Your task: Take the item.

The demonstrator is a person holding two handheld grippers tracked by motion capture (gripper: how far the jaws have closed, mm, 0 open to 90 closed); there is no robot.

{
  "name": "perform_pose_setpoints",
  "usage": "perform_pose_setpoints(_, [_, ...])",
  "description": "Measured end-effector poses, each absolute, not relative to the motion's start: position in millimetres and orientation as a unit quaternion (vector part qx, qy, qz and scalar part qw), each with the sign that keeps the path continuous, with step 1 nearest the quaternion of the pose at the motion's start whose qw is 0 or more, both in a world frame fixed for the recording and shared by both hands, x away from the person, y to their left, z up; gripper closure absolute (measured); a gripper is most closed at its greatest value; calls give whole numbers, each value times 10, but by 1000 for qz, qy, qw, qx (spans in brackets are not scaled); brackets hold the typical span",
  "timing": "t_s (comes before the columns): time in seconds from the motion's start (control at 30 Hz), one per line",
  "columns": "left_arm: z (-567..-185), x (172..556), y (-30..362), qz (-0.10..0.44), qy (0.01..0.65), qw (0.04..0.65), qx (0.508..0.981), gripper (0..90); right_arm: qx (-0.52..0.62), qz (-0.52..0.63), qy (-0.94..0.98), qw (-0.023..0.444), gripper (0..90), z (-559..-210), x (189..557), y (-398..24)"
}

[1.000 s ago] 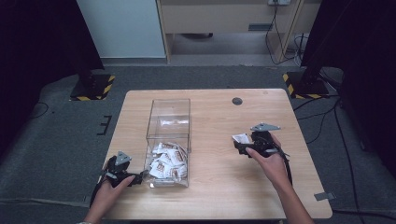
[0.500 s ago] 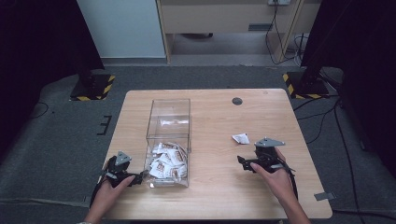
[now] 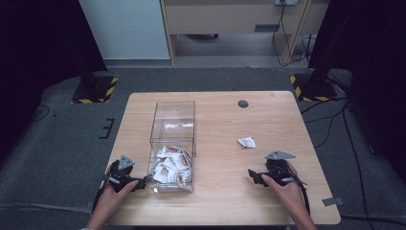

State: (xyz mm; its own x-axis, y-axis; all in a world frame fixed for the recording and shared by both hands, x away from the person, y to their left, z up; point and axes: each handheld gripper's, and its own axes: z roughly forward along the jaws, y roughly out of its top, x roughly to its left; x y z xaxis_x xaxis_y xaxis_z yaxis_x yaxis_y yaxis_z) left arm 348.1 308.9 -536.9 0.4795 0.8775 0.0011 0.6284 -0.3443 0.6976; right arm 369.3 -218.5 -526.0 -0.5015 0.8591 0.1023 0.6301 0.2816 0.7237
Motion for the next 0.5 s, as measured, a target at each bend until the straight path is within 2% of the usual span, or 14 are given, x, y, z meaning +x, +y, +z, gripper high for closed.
perform_pose_setpoints(0.13, [-5368, 3479, 3089, 192, 472, 323, 797, 0, 483, 356, 786, 149, 48, -5325, 3677, -2218])
perform_pose_setpoints(0.5, [-5368, 3474, 3088, 192, 472, 323, 797, 0, 462, 332, 800, 190, 25, -5389, 3630, -2172])
